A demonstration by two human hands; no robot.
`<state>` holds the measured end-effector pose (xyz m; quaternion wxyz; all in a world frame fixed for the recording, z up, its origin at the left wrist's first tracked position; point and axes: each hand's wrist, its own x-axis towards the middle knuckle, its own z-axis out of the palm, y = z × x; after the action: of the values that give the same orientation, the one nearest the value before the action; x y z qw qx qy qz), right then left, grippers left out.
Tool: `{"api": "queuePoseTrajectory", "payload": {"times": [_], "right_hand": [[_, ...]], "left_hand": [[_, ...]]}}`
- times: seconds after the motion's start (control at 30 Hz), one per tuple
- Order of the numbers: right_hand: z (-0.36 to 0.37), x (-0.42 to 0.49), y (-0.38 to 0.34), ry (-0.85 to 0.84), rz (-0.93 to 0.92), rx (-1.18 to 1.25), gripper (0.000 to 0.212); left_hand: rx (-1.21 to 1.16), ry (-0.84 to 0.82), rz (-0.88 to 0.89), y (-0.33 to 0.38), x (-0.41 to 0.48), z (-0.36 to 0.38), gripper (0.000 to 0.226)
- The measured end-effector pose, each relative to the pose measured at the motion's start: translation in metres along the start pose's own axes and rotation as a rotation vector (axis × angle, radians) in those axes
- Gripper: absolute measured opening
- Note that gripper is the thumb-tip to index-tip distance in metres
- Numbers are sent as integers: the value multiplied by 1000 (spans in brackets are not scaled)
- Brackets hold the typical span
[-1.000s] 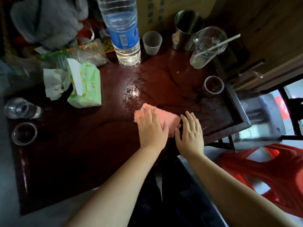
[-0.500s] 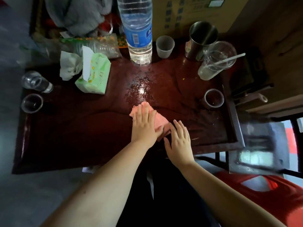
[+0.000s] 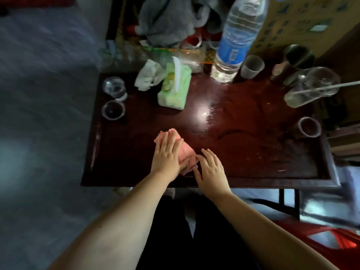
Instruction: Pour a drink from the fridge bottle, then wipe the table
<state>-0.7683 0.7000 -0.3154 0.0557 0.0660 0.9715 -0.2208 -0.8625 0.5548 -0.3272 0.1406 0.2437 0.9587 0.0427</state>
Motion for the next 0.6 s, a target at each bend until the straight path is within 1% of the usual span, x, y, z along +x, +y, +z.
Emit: {"api": "queuePoseTrajectory", "payload": {"times": [0.1,0.3,0.43,0.53,0.6], "right_hand": [[19,14,-43,-18,-50,-2,39],[46,34,-113,-90,-169,-49,43],[53,44,-134,-156,-235,-43,45],[54,50,-139,-183,-217,-23,42],[53,50,-138,-179,-204,-27,41]], "left_hand": [[17,-33,-47,-52,-16,-3,82],[0,-6,-103,-135,-50,-11,82],[-22,20,-126,-163,-59,-12,84],[-21,-42,-135,-166,-60,-15,91],[-13,-74,-157,-163,-60,-18,90]]}}
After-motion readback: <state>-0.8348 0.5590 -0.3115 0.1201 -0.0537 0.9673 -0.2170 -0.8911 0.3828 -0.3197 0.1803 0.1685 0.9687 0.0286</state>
